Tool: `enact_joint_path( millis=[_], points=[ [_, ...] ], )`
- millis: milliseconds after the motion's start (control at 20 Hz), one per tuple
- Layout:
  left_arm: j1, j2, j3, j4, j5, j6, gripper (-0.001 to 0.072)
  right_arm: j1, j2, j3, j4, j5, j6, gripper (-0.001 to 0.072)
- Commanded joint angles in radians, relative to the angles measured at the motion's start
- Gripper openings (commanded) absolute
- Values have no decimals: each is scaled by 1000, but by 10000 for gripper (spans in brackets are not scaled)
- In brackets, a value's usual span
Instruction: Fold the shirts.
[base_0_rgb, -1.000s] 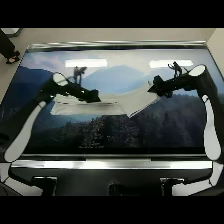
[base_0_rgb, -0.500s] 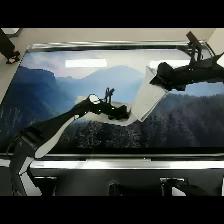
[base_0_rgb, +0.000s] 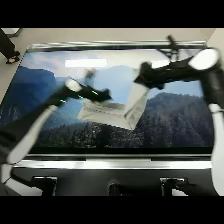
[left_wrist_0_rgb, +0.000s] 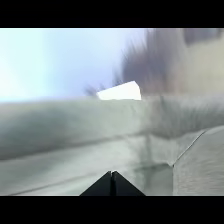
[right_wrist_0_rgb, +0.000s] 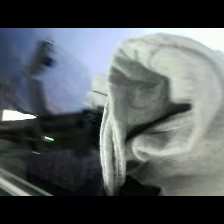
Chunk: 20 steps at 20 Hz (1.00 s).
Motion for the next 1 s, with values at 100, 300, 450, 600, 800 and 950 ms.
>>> enact_joint_path(
  millis=[100,300,450,600,800,950],
  points=[
    [422,368,1,247,-71,-25,34,245,-271,1,253,-255,-71,45],
    [605,587,1,247,-83,-21,35,348,-466,1,451,-421,-128,46],
    [628,700,1,248,-84,-2,35,379,-558,1,559,-471,-124,211],
    [624,727,0,248,-98,0,35,365,-550,1,637,-450,-201,710],
    [624,724,-50,259,-97,33,35,201,-399,1,253,-209,-92,706],
    [624,724,-111,258,-97,40,35,32,-290,-2,-293,101,101,669]
  ],
)
